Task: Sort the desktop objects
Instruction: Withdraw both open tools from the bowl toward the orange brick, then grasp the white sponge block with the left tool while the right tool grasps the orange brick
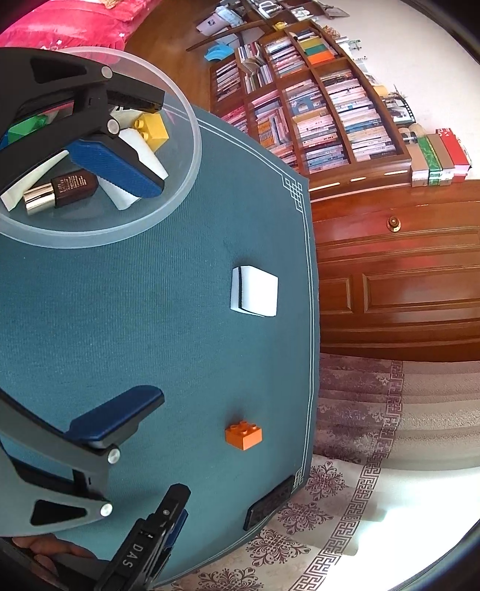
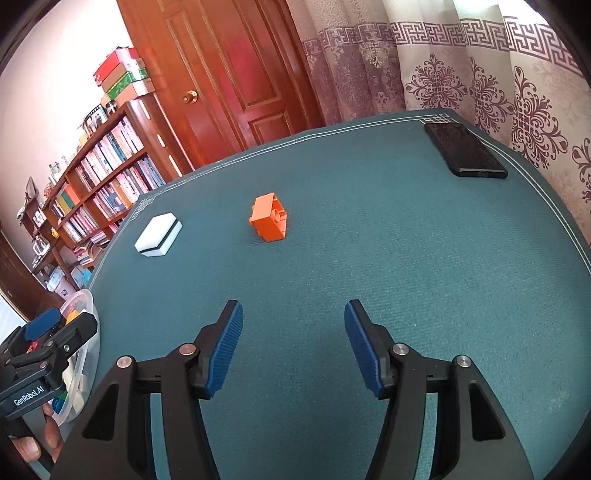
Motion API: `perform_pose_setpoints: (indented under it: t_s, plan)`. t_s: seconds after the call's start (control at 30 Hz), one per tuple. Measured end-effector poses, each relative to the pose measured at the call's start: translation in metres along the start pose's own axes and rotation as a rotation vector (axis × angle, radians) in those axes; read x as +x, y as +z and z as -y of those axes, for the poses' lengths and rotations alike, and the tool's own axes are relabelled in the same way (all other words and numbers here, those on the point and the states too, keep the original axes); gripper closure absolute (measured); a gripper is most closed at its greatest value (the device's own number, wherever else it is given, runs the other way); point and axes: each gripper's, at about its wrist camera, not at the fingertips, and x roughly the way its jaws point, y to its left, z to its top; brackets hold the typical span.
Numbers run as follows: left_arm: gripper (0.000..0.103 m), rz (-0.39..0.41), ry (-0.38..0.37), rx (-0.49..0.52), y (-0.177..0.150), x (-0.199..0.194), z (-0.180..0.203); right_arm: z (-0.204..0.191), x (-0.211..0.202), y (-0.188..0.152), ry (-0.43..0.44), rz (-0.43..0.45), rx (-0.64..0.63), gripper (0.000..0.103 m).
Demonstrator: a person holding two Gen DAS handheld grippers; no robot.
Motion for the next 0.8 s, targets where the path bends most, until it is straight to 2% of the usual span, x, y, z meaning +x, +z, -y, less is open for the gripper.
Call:
perform_pose_setpoints:
  t_s: [0.4,0.53,0.8]
  plan:
    - [0.001,-0.047,-0.006,-0.033,0.035,0.029,-0.011,-0.010,0.032,0.025,0.004,0.000,-0.011,0.042]
    - [0.001,-0.051,0.031,-0.008,0.044,0.039,-0.010,-0.014,0.042,0.034,0.010,0.008,-0.007,0.042]
    - [0.001,-0.088,0.049,0.038,0.063,0.067,-0.007,-0.021,0.063,0.044,0.012,0.007,-0.023,0.042]
